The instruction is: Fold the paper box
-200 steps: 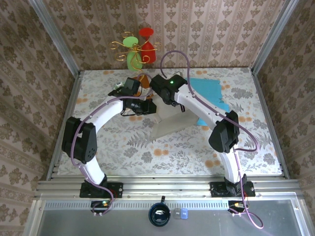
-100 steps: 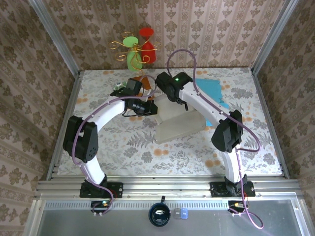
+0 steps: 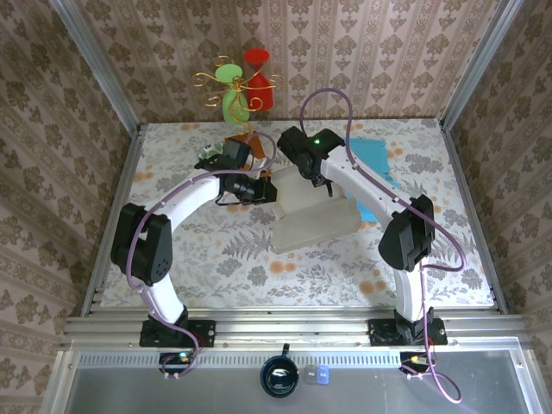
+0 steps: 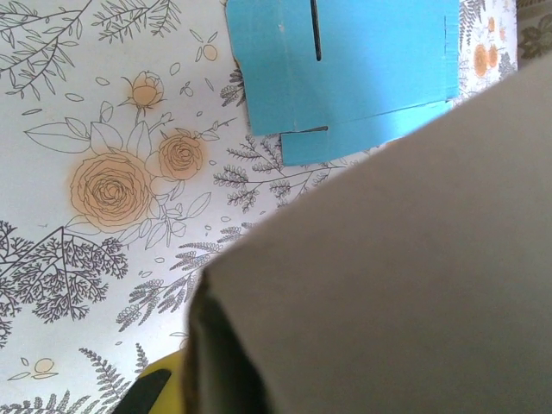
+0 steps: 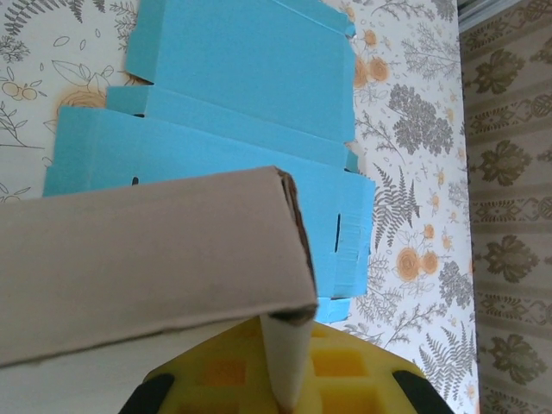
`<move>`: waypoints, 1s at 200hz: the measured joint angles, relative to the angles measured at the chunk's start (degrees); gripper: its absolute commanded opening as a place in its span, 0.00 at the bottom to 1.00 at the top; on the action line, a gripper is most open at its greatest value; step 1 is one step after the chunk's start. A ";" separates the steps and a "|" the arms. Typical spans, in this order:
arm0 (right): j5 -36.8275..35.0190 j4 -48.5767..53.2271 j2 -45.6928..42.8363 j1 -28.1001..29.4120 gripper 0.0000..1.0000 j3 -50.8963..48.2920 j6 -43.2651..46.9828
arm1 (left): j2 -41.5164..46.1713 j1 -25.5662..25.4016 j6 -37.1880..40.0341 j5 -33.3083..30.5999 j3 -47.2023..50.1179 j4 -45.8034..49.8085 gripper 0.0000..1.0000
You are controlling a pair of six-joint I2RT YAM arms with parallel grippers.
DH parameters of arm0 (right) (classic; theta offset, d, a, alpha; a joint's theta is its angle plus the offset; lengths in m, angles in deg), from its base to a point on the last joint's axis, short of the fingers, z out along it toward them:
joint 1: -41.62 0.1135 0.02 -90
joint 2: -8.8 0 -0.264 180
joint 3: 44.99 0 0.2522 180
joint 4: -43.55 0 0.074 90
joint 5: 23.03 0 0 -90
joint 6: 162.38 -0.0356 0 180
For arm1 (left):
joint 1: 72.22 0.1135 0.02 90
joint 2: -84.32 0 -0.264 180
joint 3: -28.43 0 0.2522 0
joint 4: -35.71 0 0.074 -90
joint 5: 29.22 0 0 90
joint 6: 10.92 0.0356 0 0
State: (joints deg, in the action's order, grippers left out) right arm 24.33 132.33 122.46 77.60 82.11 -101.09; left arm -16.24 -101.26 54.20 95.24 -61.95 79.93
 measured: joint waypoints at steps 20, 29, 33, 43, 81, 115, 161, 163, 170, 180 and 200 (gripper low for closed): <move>0.02 -0.74 -1.81 0.39 0.00 -3.58 -2.91 | 0.00 -0.94 -0.57 -1.70 0.09 0.04 0.11; 0.07 -1.46 -2.78 0.61 0.00 -5.81 -4.55 | 0.00 -1.33 -0.90 -2.80 0.42 -0.11 0.12; 0.15 -1.68 -3.08 0.70 0.00 -6.67 -5.03 | 0.00 -1.49 -1.07 -3.13 0.63 -0.26 0.12; 0.90 -2.43 -3.96 0.98 0.00 -9.05 -6.93 | 0.00 -1.97 -1.53 -4.17 1.84 -1.20 0.12; 3.74 -4.35 -4.61 2.45 0.00 -15.28 -12.09 | 0.00 -2.78 -3.69 -7.41 8.20 -6.97 0.16; 5.55 -4.61 -4.50 2.97 0.00 -16.46 -14.45 | -0.92 -2.89 -5.18 -10.21 10.75 -11.19 0.19; 6.88 -5.62 -3.17 2.97 0.00 -17.88 -15.54 | -1.62 -3.30 -5.60 -12.94 12.76 -14.32 0.17; 6.97 -5.68 -3.13 2.97 0.00 -17.97 -15.58 | -1.62 -3.30 -5.60 -13.00 12.83 -14.43 0.17; 7.28 -5.84 -3.02 2.95 0.00 -18.08 -15.69 | -1.62 -3.30 -5.60 -13.22 13.16 -14.73 0.16; 7.52 -6.08 -2.93 2.95 0.00 -18.18 -15.74 | -1.62 -3.34 -5.60 -13.42 13.62 -15.39 0.14; 8.00 -6.12 -2.91 2.95 0.00 -18.21 -15.93 | -1.62 -3.58 -5.55 -13.86 14.25 -16.26 0.09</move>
State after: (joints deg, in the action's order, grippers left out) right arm 32.33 126.21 119.56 80.56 63.90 -117.03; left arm -17.85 -104.85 48.65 81.38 -47.70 63.67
